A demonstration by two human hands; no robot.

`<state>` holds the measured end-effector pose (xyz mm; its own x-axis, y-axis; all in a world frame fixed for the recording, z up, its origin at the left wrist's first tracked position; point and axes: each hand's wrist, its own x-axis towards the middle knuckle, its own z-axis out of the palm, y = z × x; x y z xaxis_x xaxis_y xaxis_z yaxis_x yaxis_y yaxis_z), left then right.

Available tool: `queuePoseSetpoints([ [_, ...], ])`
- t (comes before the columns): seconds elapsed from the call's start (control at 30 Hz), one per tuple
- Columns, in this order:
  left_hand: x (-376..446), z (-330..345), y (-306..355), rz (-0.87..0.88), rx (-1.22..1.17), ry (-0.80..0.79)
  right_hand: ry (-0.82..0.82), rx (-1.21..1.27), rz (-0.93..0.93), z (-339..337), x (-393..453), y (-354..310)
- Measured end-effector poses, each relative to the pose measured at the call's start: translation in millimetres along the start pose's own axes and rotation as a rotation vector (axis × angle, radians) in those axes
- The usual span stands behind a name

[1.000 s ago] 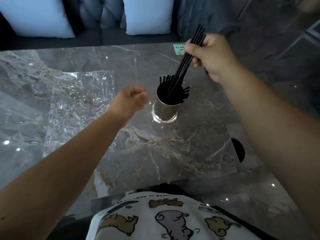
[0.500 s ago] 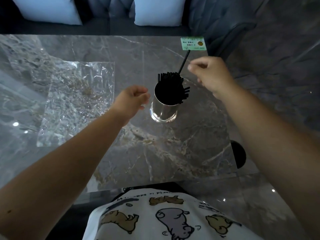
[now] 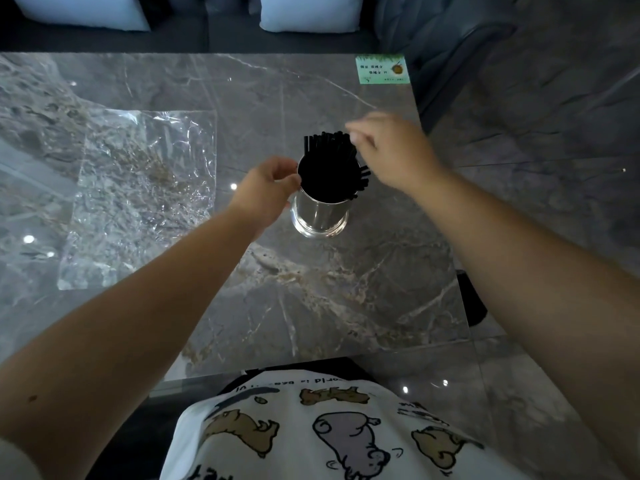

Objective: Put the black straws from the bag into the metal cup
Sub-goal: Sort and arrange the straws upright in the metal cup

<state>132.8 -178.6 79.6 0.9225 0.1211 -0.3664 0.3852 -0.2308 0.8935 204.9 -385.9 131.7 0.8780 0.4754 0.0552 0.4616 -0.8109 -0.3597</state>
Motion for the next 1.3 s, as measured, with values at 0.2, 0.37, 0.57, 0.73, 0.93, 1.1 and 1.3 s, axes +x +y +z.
queuePoseSetpoints([
  [0.2, 0.1, -0.7, -3.8, 0.019, -0.005, -0.004, 0.1, 0.446, 0.292, 14.7, -27.4, 16.0],
  [0.37, 5.3, -5.8, -6.6, 0.043, 0.021, -0.089, -0.096, 0.712, 0.461, 47.2, -94.9, 24.8],
  [0.57, 14.3, 2.4, -1.3, 0.075, 0.086, -0.182, -0.104, 0.694, 0.435, 72.9, -65.6, 12.3],
  [0.73, 23.0, 5.3, 5.6, 0.102, 0.132, -0.08, -0.026, 0.757, 0.442, 69.0, -32.3, 26.3],
  [0.93, 25.9, 8.4, 7.1, 0.113, 0.226, -0.017, 0.013, 0.668, 0.474, 58.5, -3.1, 28.1],
  [1.1, 26.9, 15.3, 11.8, 0.146, 0.302, 0.048, 0.015, 0.623, 0.432, 59.1, 12.4, 30.1],
  [1.3, 26.8, 20.3, 12.9, 0.18, 0.402, 0.068, -0.108, 0.566, 0.37, 61.1, 7.6, 35.6],
])
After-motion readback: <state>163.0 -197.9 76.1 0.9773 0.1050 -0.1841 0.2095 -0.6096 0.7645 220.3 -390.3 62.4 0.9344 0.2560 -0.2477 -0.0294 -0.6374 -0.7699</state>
